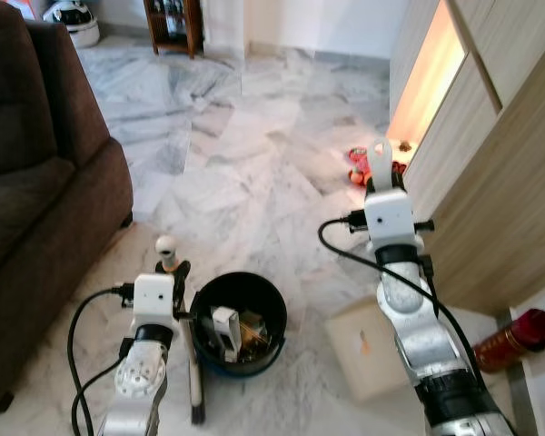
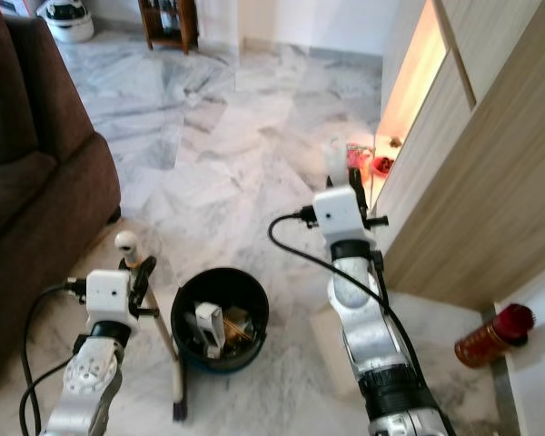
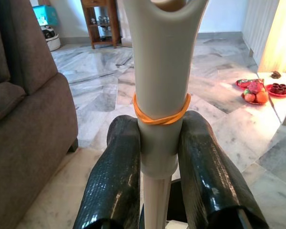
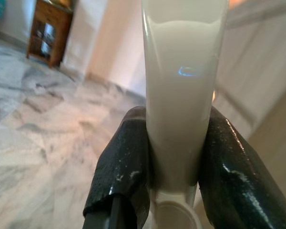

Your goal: Sweep floor

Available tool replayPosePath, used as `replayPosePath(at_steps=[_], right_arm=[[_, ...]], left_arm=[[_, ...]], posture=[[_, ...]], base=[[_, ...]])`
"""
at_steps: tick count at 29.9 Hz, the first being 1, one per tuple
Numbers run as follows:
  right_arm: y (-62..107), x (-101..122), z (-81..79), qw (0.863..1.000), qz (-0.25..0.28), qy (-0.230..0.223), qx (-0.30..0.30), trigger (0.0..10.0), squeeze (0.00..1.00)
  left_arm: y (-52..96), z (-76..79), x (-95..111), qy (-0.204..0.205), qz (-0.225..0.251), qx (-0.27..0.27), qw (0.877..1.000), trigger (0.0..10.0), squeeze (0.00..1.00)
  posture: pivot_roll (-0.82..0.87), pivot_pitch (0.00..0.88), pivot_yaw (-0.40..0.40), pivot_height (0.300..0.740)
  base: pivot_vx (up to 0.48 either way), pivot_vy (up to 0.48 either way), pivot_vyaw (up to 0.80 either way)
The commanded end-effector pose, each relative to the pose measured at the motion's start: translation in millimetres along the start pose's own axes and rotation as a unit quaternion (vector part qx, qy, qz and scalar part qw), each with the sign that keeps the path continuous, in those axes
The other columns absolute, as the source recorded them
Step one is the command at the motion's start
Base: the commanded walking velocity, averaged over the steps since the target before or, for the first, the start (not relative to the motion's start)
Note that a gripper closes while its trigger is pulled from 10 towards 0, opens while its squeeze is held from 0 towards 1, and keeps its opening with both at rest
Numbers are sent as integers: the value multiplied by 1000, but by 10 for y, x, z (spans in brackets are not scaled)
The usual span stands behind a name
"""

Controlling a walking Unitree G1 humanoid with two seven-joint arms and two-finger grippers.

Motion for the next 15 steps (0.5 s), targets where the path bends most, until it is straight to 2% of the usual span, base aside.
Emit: replayPosePath(at_steps=[1,2,4,5,7,10,15], right_arm=[[-55,65,47,1000,13,-19,-14,10000,0],[-47,-76,38,999,-9,-29,-14,10000,0],[-36,-179,32,999,-27,-42,-16,10000,0],[-26,-259,25,997,-43,-70,-17,10000,0],[-15,-352,3,994,-60,-95,-14,10000,0],[-11,-396,1,993,-65,-93,-12,10000,0],[20,-509,-28,992,-77,-99,-5,10000,0]], left_arm=[[-2,-1,79,2,16,-3,1000,10000,0],[2,2,74,3,15,-3,1000,10000,0],[6,-3,62,7,12,-1,1000,10000,0],[13,-22,41,17,7,6,1000,10000,0],[27,-79,-5,29,-3,18,999,10000,0],[42,-124,-36,41,-9,30,999,10000,0],[55,-88,-48,43,-11,24,999,10000,0]], posture=[[89,120,-30,740],[91,121,-31,740],[95,124,-33,740],[96,124,-33,740],[97,128,-37,740],[88,132,-40,740],[86,132,-41,740]], base=[[0,0,0],[0,0,0],[0,0,0],[0,0,0],[0,0,0],[0,0,0],[0,0,0]])
Point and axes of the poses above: a point about 5 cm out from each wrist's last joint towards the gripper, its own y axis pointing back from the gripper into the wrist, its own x axis along the axis of the wrist's last joint, z = x × y, the point moved 5 cm from there along -y, pointing out of the wrist towards the gripper, and after that the axes turned 5 degrees about -y, right-handed, at the moved point
